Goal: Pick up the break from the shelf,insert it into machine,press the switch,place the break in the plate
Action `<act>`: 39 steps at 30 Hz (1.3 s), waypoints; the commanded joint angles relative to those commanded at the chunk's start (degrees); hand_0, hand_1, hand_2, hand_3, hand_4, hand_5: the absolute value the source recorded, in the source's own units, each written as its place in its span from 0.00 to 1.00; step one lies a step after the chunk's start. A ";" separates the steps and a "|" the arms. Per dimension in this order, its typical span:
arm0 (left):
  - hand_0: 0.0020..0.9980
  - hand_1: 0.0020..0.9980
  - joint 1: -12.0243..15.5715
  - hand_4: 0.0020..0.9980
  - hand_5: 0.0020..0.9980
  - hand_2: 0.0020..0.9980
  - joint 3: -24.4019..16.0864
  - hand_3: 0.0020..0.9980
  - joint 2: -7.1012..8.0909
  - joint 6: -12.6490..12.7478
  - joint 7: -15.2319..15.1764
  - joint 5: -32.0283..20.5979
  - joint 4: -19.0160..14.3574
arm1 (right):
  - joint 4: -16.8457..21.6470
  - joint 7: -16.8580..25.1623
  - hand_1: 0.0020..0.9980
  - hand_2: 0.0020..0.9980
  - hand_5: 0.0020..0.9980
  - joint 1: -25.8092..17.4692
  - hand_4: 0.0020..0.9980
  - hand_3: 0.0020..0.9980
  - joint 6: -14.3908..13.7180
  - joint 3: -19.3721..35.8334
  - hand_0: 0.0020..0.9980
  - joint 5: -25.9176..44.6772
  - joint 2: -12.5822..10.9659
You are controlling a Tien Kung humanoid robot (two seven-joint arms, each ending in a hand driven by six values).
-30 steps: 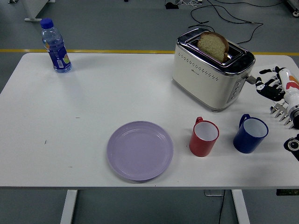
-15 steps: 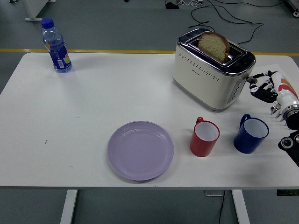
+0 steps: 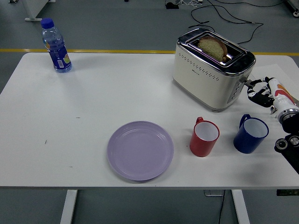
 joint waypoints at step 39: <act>0.65 0.59 0.17 0.32 0.94 0.60 0.12 0.60 -0.01 -0.13 0.05 0.14 0.00 | 3.48 -1.16 0.42 0.49 0.44 -0.10 0.59 0.74 -0.65 10.24 0.42 -4.54 -1.51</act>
